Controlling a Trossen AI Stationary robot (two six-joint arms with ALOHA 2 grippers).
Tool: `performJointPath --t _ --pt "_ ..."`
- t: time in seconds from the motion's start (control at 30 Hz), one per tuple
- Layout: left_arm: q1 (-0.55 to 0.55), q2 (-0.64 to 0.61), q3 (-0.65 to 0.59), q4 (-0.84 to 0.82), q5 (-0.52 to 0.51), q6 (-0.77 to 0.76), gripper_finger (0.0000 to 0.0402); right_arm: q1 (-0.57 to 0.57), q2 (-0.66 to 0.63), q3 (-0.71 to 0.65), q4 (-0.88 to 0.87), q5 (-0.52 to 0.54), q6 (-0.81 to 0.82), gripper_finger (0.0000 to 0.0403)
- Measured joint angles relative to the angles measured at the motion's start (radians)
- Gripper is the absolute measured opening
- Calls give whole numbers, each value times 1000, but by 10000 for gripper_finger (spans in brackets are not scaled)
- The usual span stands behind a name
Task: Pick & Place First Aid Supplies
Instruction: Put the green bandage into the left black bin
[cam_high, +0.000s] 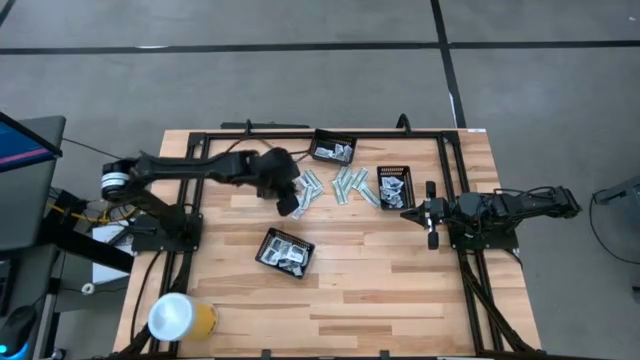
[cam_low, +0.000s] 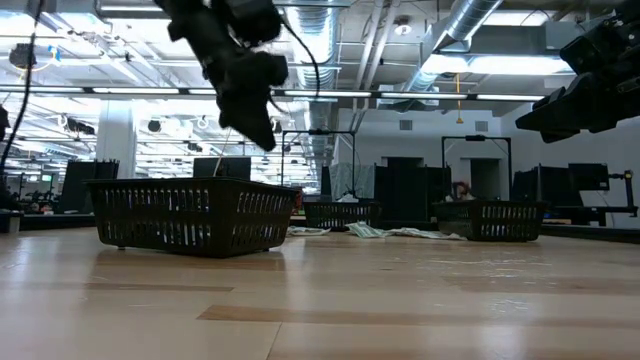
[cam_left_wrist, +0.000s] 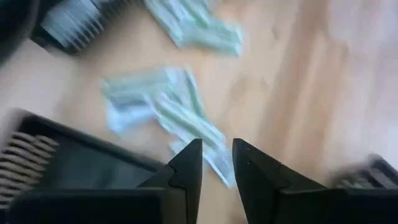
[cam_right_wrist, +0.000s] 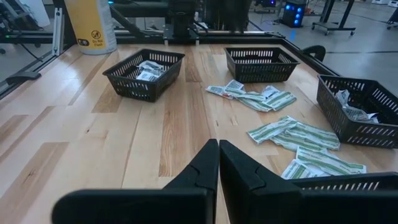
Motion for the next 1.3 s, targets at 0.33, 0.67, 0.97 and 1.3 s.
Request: performJointPath --t 0.33,0.67,0.97,1.3 --pt "48 155 78 -90 318 32 89 0 0 0 0 0 0 8" --pt "45 160 78 -87 233 133 89 0 0 0 0 0 0 8" --pt "45 241 167 -185 225 337 89 0 0 0 0 0 0 8" --pt "44 365 223 -235 186 522 89 0 0 0 0 0 0 8"
